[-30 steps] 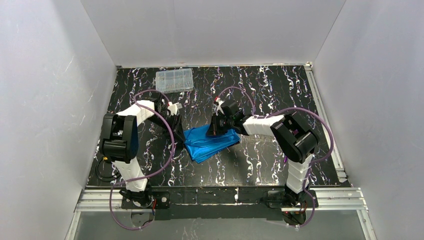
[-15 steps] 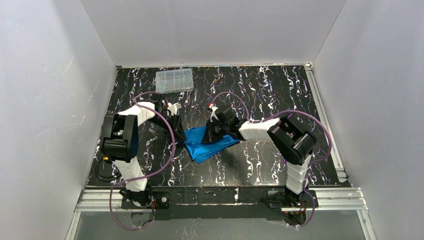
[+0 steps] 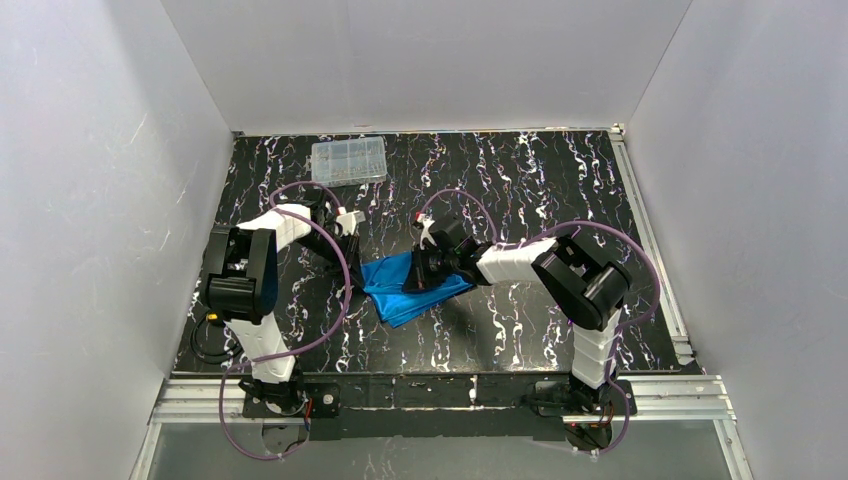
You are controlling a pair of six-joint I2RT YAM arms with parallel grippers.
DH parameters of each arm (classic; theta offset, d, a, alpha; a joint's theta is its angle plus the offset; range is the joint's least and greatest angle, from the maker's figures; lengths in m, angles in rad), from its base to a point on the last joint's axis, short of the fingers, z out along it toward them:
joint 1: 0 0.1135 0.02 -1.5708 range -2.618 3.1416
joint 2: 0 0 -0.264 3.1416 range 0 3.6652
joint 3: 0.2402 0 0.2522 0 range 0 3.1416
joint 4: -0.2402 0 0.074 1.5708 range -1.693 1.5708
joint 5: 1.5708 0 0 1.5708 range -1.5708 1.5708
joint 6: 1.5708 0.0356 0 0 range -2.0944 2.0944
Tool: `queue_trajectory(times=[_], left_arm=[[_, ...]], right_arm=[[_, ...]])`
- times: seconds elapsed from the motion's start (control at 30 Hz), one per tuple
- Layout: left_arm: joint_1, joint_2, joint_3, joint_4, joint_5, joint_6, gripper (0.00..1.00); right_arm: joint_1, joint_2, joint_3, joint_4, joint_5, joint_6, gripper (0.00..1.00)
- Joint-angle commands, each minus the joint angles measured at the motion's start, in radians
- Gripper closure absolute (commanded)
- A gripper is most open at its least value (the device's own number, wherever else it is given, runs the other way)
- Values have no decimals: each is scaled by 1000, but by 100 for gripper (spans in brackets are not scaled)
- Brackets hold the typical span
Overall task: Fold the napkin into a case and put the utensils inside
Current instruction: Rotate the 2/3-rectangle-folded napkin at the center of the board.
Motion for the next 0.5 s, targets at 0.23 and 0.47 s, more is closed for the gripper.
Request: queue_trajectory(times=[0.23, 0.47], left_arm=[[-109, -55, -59, -3, -129, 191, 97], [-113, -107, -69, 28, -182, 241, 97]], right_arm=[[-8, -42, 140, -38, -118, 0, 94], [-14, 21, 125, 27, -157, 48, 94]])
